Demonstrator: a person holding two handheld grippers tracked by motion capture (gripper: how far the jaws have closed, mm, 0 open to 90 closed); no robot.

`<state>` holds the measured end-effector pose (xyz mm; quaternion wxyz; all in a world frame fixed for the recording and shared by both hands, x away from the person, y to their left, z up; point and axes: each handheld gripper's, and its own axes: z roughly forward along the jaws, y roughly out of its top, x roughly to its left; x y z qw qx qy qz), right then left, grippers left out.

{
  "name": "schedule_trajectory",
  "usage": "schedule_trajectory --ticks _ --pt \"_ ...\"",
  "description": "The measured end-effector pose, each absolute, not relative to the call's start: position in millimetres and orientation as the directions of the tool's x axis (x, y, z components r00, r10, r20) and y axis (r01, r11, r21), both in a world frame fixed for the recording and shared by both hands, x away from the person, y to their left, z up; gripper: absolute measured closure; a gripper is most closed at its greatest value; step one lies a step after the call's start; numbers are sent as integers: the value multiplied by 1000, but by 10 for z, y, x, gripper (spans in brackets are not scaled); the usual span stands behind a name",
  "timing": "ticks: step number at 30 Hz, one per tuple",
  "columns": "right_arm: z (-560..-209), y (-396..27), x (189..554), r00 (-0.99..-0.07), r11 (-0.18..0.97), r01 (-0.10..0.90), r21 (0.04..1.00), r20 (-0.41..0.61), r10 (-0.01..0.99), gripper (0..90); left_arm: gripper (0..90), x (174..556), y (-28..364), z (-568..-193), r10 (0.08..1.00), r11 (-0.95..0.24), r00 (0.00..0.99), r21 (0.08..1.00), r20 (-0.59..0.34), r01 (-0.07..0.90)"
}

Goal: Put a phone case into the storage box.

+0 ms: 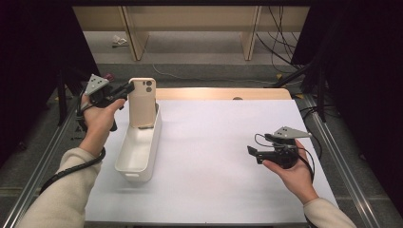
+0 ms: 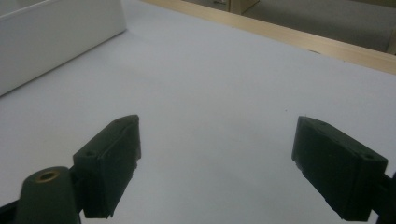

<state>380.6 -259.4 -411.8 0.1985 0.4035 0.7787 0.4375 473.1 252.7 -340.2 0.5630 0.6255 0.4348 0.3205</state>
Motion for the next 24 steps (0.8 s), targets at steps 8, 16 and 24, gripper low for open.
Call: schedule_trajectory --ticks 8,16,24 --pt "-4118 -2597 3807 -596 292 453 842 43 802 163 821 4784 2525 -3425 908 5 412 983 -80 181" --pt "-4116 -2597 3807 -594 289 451 844 42 803 163 821 4832 2539 -3475 912 3 402 981 -82 192" --pt "-4118 -2594 3807 -595 289 453 844 44 802 163 821 4882 2567 -3505 915 8 393 981 -85 194"
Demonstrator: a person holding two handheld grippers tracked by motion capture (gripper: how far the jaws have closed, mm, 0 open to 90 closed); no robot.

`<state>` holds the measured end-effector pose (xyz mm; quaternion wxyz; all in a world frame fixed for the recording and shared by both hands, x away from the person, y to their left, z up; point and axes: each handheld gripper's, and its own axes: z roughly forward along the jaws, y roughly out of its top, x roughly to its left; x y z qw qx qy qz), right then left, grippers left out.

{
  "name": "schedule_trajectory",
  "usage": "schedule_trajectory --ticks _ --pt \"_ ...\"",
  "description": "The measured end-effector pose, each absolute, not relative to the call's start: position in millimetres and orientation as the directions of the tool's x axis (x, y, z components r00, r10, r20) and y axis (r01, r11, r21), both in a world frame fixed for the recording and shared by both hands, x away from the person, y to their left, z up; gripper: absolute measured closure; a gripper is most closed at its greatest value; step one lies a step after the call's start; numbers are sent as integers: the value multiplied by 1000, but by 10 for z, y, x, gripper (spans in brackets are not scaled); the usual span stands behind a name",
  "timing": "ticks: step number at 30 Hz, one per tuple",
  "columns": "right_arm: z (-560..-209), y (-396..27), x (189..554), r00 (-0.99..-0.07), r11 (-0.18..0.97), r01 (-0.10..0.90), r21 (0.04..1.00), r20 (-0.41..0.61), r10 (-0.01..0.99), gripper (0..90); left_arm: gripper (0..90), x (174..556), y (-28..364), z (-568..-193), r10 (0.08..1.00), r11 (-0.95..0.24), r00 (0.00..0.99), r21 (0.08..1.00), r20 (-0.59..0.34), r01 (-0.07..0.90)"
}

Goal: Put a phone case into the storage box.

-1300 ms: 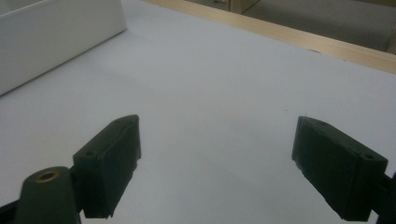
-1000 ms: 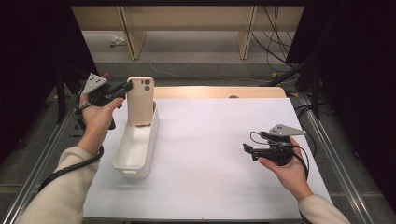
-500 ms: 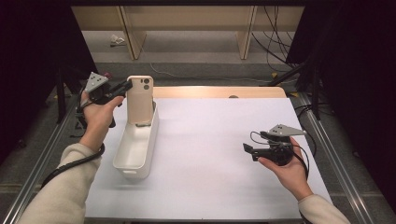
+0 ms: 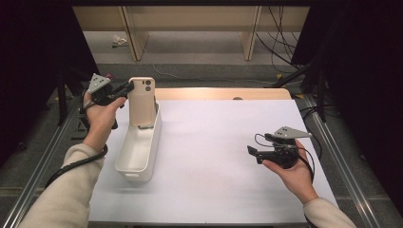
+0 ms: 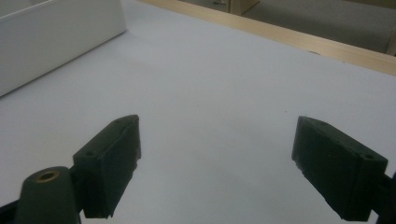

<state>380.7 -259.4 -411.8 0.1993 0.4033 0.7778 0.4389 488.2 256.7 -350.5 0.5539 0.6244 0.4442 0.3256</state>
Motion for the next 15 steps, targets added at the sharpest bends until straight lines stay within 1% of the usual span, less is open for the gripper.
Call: schedule_trajectory --ticks 15 --pt "-4122 -2593 3811 -596 289 453 843 46 802 163 821 4960 2596 -3542 920 4 382 980 -82 201"
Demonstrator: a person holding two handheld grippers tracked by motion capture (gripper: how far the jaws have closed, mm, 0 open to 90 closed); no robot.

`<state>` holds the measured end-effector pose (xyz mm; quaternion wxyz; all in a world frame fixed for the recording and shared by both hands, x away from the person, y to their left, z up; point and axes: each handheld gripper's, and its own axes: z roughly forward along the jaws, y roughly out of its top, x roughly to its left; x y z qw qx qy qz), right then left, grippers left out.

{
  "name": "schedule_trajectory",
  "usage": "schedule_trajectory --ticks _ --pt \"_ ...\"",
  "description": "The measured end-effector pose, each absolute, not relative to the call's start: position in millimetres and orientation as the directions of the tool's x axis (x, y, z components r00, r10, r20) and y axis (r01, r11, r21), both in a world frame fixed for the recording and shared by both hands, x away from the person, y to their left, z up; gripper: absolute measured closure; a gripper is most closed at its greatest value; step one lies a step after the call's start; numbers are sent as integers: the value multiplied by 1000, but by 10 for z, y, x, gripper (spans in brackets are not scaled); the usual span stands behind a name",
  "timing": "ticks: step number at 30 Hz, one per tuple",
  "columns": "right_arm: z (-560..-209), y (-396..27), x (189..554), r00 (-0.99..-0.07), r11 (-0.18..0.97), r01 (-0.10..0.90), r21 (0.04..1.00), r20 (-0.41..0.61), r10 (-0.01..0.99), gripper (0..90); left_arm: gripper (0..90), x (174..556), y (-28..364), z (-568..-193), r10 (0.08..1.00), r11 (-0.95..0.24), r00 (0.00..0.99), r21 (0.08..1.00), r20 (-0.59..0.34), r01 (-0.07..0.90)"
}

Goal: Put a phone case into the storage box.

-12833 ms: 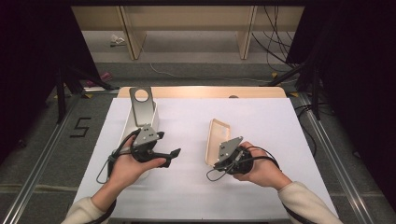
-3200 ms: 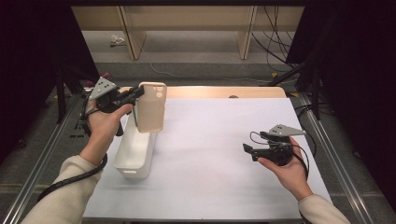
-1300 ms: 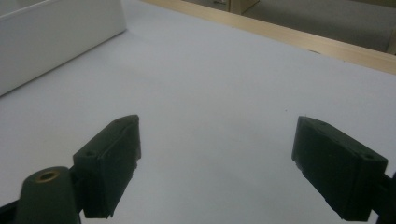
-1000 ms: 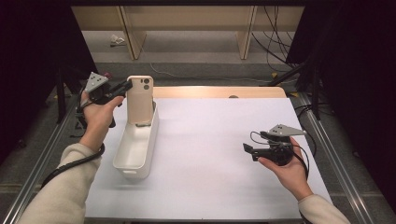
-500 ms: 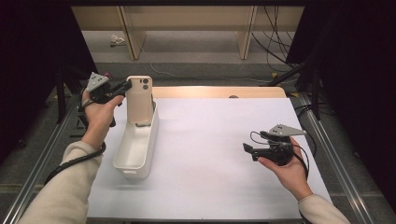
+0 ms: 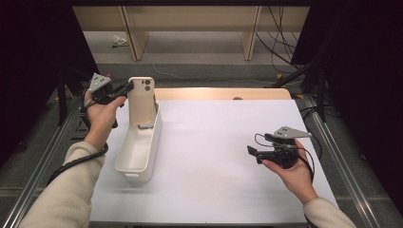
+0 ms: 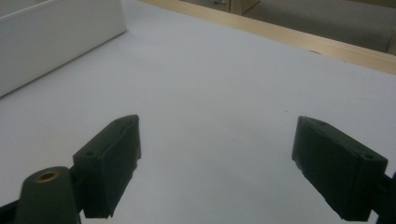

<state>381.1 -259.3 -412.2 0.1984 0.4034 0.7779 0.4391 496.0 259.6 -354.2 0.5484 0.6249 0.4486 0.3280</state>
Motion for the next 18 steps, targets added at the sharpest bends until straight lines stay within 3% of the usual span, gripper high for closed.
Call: schedule_trajectory --ticks 18 --pt "-4130 -2593 3818 -599 290 457 841 50 799 163 819 5064 2606 -3732 925 24 364 972 -111 234"
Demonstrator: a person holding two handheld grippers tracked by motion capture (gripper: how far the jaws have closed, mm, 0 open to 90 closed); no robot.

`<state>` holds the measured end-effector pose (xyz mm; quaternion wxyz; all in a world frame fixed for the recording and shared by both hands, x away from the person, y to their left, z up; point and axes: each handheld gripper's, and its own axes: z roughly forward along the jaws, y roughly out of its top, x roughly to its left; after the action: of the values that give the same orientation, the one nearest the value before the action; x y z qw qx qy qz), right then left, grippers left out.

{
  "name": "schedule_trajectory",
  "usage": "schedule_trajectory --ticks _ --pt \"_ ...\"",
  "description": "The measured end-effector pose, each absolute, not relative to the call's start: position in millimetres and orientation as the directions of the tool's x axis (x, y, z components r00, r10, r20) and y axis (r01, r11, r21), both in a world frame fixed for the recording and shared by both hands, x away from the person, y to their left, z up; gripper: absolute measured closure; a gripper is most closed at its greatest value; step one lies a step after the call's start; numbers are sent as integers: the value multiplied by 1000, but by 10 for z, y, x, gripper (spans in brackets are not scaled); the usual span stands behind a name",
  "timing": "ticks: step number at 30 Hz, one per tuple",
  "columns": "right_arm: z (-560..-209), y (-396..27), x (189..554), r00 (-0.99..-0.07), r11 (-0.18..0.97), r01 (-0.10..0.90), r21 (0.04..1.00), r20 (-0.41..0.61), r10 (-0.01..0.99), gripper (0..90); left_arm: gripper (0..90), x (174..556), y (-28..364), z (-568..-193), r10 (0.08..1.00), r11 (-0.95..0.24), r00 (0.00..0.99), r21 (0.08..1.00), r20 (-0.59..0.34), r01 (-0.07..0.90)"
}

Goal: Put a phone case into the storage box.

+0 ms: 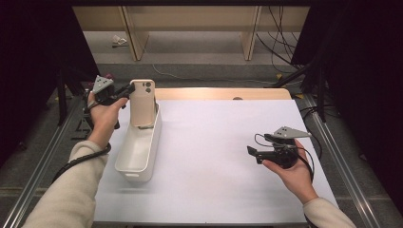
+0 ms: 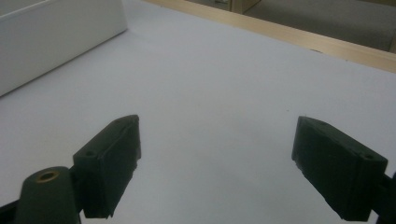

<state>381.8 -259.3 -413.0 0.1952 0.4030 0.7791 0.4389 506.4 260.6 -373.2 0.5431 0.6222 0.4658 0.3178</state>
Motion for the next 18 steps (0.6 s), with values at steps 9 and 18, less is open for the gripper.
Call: schedule_trajectory --ticks 9,18 --pt "-4130 -2597 3820 -599 290 455 842 48 800 164 818 5097 2633 -3867 925 48 355 967 -137 250" --pt "-4133 -2595 3821 -599 292 456 841 47 799 164 816 5119 2642 -3941 922 62 356 966 -152 252"
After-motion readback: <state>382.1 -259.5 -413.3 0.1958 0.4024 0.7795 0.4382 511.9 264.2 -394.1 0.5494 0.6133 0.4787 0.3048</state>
